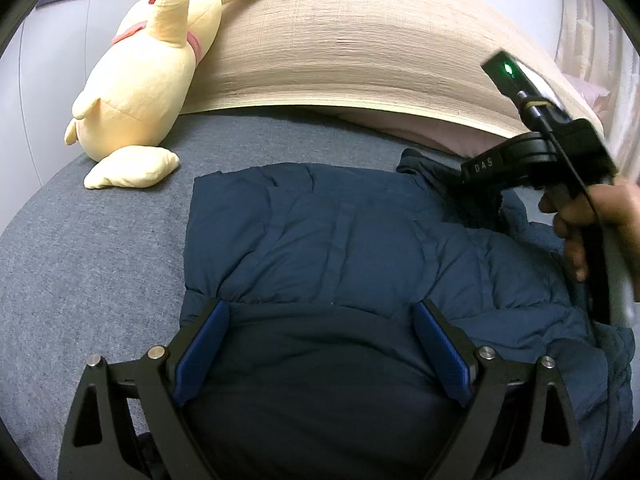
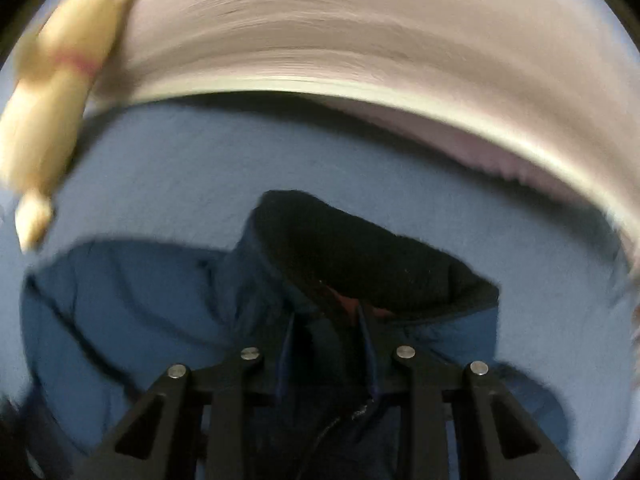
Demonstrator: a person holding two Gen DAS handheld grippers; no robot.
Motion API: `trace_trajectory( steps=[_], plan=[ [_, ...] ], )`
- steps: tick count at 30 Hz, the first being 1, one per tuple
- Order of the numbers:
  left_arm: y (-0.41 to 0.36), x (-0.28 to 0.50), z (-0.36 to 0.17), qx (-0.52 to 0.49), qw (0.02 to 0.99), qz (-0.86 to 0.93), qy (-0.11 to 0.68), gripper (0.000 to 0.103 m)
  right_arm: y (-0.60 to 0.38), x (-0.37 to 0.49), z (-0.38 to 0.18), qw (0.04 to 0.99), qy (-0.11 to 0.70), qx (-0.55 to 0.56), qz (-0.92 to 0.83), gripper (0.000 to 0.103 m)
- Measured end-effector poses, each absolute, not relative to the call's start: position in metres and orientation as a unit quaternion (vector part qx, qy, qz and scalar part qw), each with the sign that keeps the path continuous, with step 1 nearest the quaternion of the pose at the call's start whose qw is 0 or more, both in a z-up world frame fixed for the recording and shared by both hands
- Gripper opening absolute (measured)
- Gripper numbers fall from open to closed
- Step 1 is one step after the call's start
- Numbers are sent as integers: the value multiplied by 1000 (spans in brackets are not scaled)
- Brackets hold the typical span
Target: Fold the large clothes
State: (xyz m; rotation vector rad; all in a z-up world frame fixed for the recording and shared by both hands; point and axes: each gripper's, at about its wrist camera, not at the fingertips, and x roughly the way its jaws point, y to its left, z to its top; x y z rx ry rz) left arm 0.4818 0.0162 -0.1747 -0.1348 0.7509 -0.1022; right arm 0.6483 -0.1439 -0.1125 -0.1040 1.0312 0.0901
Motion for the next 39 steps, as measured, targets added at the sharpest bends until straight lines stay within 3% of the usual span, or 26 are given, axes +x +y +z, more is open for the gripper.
trace_trajectory(
  steps=[6,9,11,12,13,16,20,23,27,28,31,35,39],
  plan=[
    [15,482,-174,-66,927,-49,367,94,-190,663,-130,840,524,124,65,30],
    [16,482,-174,-66,927,-49,366,94,-192,658,-122,841,518,136,74,35],
    [15,482,-174,-67,927,-49,366,94,-187,645,-103,856,494,129,79,48],
    [16,482,-174,-67,927,-49,366,94,-183,636,-90,867,476,125,77,66],
    [15,482,-174,-67,927,-49,367,94,-179,627,-79,878,457,120,70,75],
    [16,482,-174,-67,927,-49,366,94,-167,596,-44,910,400,91,63,75],
    [15,482,-174,-67,927,-49,367,94,-153,585,-50,901,429,48,38,73],
    [15,482,-174,-67,927,-48,367,94,-151,589,-74,881,472,33,15,50],
    [15,482,-174,-66,926,-48,367,94,-181,599,-96,863,503,56,3,48],
    [14,482,-174,-66,926,-48,368,94,-182,598,-91,863,500,69,7,50],
    [14,482,-174,-68,926,-49,368,95,-188,572,-63,868,487,88,38,73],
    [18,480,-165,-73,925,-52,369,95,-228,486,-15,886,443,122,57,76],
    [35,452,-132,-72,923,-54,374,95,-300,387,-8,883,437,168,25,81]
  ],
)
